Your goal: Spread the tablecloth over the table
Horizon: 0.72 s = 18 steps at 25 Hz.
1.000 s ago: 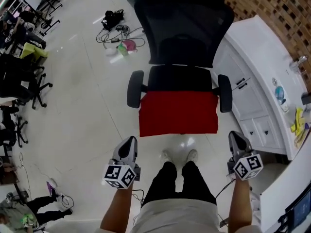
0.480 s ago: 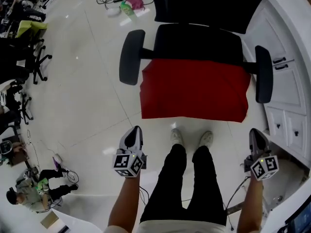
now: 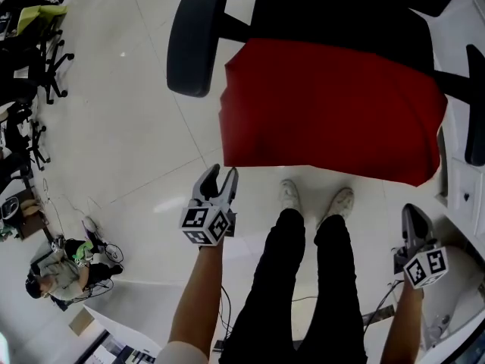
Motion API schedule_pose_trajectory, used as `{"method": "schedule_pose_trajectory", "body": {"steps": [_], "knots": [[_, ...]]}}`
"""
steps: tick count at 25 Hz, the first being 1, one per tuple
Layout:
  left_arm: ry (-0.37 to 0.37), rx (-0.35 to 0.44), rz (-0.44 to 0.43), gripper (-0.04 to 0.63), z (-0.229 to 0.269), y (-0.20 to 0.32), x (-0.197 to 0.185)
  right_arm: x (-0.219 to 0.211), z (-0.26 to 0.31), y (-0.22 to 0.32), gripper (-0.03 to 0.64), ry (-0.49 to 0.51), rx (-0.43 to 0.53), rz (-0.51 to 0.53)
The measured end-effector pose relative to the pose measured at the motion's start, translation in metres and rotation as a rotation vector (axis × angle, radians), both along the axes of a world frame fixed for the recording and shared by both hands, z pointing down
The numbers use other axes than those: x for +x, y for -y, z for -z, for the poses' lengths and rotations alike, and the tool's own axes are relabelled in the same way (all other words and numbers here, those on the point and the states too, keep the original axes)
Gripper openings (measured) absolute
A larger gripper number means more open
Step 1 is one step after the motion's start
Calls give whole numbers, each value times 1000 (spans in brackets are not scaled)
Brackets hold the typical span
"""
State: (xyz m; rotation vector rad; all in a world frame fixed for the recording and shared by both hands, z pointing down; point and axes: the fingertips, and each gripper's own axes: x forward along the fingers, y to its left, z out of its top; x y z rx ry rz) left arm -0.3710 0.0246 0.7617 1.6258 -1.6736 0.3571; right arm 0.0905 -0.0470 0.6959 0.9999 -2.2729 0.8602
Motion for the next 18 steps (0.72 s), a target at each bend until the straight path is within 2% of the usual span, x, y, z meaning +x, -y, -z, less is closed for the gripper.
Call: {"method": "schedule_pose_trajectory", "body": {"steps": [6,14,16,17,18], "knots": [[-14,-18,-9,228,-29,0,-10,-12,-18,-3,8,-1,-9,38],[-257,64,-33,232,-33,9,7,-15,-32,-14,8,-11,-40,42],[-269,75,-36,225,-28,11,7,-16,-32,-16,8,-12,-46,42],[-247,73,-47,180,-25,10,6,-17,-32,-16,8,-11,-48,39],[-219,68,-59,100,-23,9,4,-17,-32,-17,8,-9,-48,35]]}}
